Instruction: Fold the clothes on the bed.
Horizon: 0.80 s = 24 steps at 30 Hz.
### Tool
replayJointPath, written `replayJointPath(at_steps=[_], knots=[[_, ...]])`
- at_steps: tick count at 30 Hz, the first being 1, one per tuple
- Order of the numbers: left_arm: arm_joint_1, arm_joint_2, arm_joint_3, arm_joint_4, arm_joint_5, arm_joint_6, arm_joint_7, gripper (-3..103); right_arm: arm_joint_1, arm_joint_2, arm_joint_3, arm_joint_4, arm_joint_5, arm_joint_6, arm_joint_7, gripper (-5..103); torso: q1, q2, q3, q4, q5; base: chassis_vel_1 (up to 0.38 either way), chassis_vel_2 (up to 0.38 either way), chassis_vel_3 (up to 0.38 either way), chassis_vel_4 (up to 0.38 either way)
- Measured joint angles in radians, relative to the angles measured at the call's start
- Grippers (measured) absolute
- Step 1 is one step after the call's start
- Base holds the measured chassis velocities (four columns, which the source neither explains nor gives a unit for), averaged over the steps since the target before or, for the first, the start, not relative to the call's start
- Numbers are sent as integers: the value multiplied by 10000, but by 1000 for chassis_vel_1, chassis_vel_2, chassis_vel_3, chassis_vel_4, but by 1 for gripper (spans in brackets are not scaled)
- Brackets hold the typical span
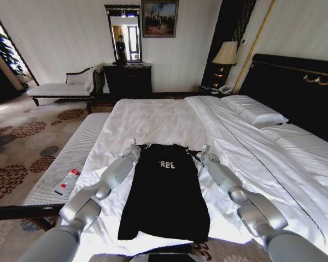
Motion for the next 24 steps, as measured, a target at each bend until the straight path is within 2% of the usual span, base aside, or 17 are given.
replayJointPath(at_steps=[11,19,20,21,23,24], knots=[[-404,-639,-342,1431,520,111,220,100,-63,34,66,59,1,0,2,1,0,0,0,1,-1,0,0,0,0],[-484,-848,-494,1933,754,113,263,100,-51,6,70,59,6,0,2,1,0,0,0,1,-1,0,0,0,0],[-500,-900,-567,2030,804,115,254,103,-36,1,66,58,8,0,1,1,0,0,0,1,-1,0,0,0,0],[-519,-959,-657,2141,876,116,253,97,-30,-1,59,58,9,0,1,1,-1,0,0,1,-1,0,0,0,0],[-532,-1003,-738,2224,930,114,266,97,-30,-1,52,57,9,0,3,1,0,0,0,0,0,0,0,0,0],[-540,-1039,-805,2296,956,99,296,92,-30,0,47,58,8,2,14,1,0,0,0,0,0,0,0,0,0]])
